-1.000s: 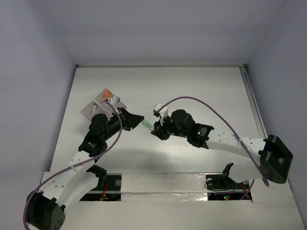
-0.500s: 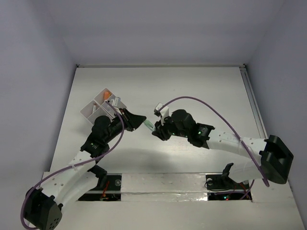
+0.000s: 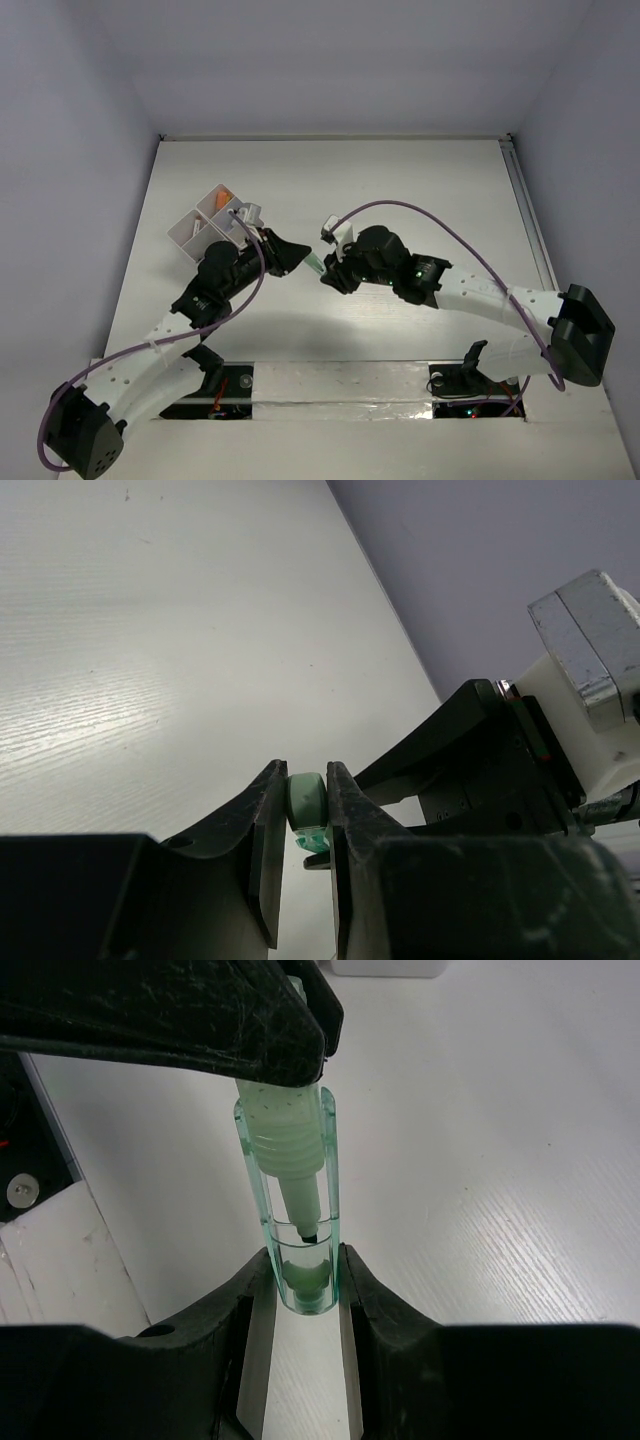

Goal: Sort the stationery into containers
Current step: Close the pen cap on the pen.

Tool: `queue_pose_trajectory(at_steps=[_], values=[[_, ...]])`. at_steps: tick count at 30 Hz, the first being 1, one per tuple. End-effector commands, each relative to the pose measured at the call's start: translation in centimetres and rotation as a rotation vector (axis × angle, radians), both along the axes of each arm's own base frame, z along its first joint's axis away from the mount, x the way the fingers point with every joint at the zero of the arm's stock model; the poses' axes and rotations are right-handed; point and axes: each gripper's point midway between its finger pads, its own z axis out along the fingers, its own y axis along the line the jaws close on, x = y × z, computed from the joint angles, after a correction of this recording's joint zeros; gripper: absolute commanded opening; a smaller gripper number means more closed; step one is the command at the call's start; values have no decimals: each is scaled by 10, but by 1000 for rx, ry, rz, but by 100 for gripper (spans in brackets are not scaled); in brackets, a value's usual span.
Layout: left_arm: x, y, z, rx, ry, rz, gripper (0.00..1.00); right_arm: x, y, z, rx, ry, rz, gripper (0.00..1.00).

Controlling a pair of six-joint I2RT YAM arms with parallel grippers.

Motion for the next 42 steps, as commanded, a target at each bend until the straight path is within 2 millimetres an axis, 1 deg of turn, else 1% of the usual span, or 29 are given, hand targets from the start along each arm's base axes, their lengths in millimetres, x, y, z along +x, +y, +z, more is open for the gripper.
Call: queue_pose_trajectory(at_steps=[1, 3, 8, 16, 18, 19, 20, 22, 23, 25, 26, 30, 32, 33, 34, 35, 36, 37, 39, 42], values=[[-15, -13, -11, -4, 33, -88, 0, 13, 25, 86, 227, -146, 14, 0], [-21, -19, -11, -41, 51, -119, 0, 15, 25, 91, 238, -158, 7, 0], [-23, -21, -12, -56, 54, -126, 0, 17, 30, 89, 246, -144, 4, 0], [-25, -23, -15, -35, 56, -117, 0, 22, 30, 109, 284, -172, -25, 0], [-25, -24, -19, -22, 59, -112, 0, 25, 30, 112, 278, -180, -37, 0], [-26, -25, -20, -18, 60, -117, 0, 27, 31, 112, 271, -179, -40, 0], [-25, -25, -23, -13, 65, -110, 0, 30, 33, 117, 277, -187, -46, 0], [-27, -27, -25, -8, 68, -115, 0, 33, 37, 115, 264, -186, -45, 0], [-29, -29, -27, -4, 72, -124, 0, 34, 40, 119, 270, -191, -40, 0], [-28, -27, -31, 5, 74, -114, 0, 36, 43, 118, 258, -192, -36, 0], [-27, -25, -34, 13, 79, -102, 0, 38, 45, 114, 243, -188, -36, 0], [-27, -20, -42, 36, 83, -81, 0, 39, 47, 126, 247, -207, -26, 0], [-28, -19, -49, 48, 94, -81, 0, 42, 45, 130, 243, -220, -35, 0], [-29, -19, -51, 49, 98, -82, 0, 42, 45, 132, 242, -219, -35, 0], [-30, -19, -53, 50, 102, -86, 0, 45, 44, 138, 251, -227, -43, 0], [-31, -19, -55, 43, 105, -88, 0, 44, 45, 140, 256, -227, -36, 0], [-31, -20, -57, 41, 107, -92, 0, 48, 43, 141, 258, -228, -40, 0], [-34, -22, -57, 36, 109, -104, 0, 48, 45, 147, 269, -233, -35, 0], [-36, -23, -59, 22, 114, -111, 0, 48, 48, 151, 276, -234, -25, 0], [-40, -27, -62, 1, 125, -131, 0, 60, 49, 154, 269, -264, -28, 0]])
